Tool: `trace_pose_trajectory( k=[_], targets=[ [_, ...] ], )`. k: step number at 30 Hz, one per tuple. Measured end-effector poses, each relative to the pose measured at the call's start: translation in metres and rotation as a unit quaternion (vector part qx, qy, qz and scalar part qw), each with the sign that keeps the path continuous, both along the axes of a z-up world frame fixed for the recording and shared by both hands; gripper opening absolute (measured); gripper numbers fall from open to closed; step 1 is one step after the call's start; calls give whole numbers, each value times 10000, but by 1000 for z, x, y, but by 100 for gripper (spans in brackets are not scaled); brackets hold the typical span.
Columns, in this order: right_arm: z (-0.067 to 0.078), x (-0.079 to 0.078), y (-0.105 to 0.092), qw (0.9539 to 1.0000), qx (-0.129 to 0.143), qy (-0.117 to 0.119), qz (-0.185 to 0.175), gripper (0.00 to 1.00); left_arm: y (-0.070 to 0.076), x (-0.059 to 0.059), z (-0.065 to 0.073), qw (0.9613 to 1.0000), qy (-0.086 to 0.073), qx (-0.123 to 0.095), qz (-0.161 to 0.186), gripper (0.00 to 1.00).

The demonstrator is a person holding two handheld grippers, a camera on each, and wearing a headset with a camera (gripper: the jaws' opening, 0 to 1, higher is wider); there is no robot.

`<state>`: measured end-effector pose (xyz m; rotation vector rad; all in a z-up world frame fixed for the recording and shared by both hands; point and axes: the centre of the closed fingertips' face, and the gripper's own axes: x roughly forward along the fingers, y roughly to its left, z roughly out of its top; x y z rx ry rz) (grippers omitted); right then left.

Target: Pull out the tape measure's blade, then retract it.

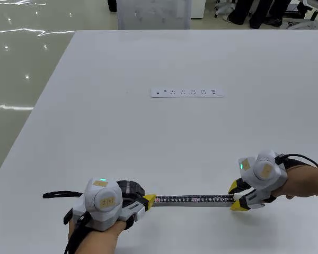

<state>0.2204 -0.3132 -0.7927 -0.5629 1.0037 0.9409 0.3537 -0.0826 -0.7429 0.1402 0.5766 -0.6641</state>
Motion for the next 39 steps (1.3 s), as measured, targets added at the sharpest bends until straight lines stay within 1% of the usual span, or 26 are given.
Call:
trace_pose_trajectory(
  k=[3, 6, 10, 12, 13, 15, 17, 19, 23, 24, 25, 26, 27, 28, 30, 31, 33, 35, 38, 39],
  targets=[
    [-1, 3, 0, 10000, 42, -61, 16, 17, 1, 0, -2, 10000, 7, 37, 8, 91],
    [-3, 3, -2, 10000, -2, -15, 11, 15, 3, 0, -5, 9999, 67, 98, 37, 91],
    [-6, 2, -1, 10000, -54, 6, 57, 15, 4, 0, -4, 9999, 65, 87, 89, 89],
    [-5, 3, -1, 9999, -13, 58, -106, 15, 5, 0, -4, 9998, 97, 66, 143, 87],
    [-5, 3, -1, 10000, -21, 45, -76, 14, 5, 0, -4, 9998, 109, 47, 150, 87],
    [-5, 3, -2, 9999, -37, 28, -123, 14, 5, 0, -4, 9997, 176, 14, 188, 83],
    [-5, 3, -1, 9998, -40, 43, -172, 14, 7, 0, -6, 9993, 253, 25, 270, 82],
    [-5, 3, -1, 9999, -75, 40, -138, 14, 9, -1, -10, 9986, 378, -5, 357, 81],
    [-5, 4, -2, 9997, -55, 83, -216, 14, 7, 0, -8, 9986, 371, -66, 358, 76],
    [-5, 4, -2, 9994, -20, 106, -319, 14, 5, -1, -8, 9985, 415, -129, 341, 74],
    [-5, 4, -2, 9995, -20, 93, -310, 14, 3, -3, -9, 9981, 490, -173, 338, 72],
    [-6, 5, -2, 9994, -14, 80, -322, 14, 1, -8, -11, 9968, 687, -221, 332, 68],
    [-6, 5, -2, 9994, -4, 68, -353, 14, -1, -9, -12, 9964, 732, -260, 339, 63],
    [-5, 4, -2, 9993, 3, 56, -361, 14, 2, -5, -10, 9972, 601, -212, 394, 63],
    [-6, 5, -2, 9992, 23, 15, -394, 14, 1, -6, -11, 9970, 642, -194, 380, 63],
    [-6, 5, -2, 9989, 54, 19, -471, 14, 1, -5, -12, 9968, 657, -205, 401, 63],
    [-5, 5, -2, 9987, 60, 25, -508, 14, 2, -4, -14, 9965, 682, -213, 426, 64],
    [-5, 5, -2, 9987, 37, 38, -511, 14, 1, -3, -16, 9959, 712, -244, 492, 64],
    [-5, 5, -1, 9985, -10, 91, -542, 14, 1, -3, -19, 9960, 712, -190, 515, 63],
    [-5, 5, -2, 9985, -29, 104, -543, 14, 3, -2, -20, 9958, 720, -176, 541, 61]
  ],
)
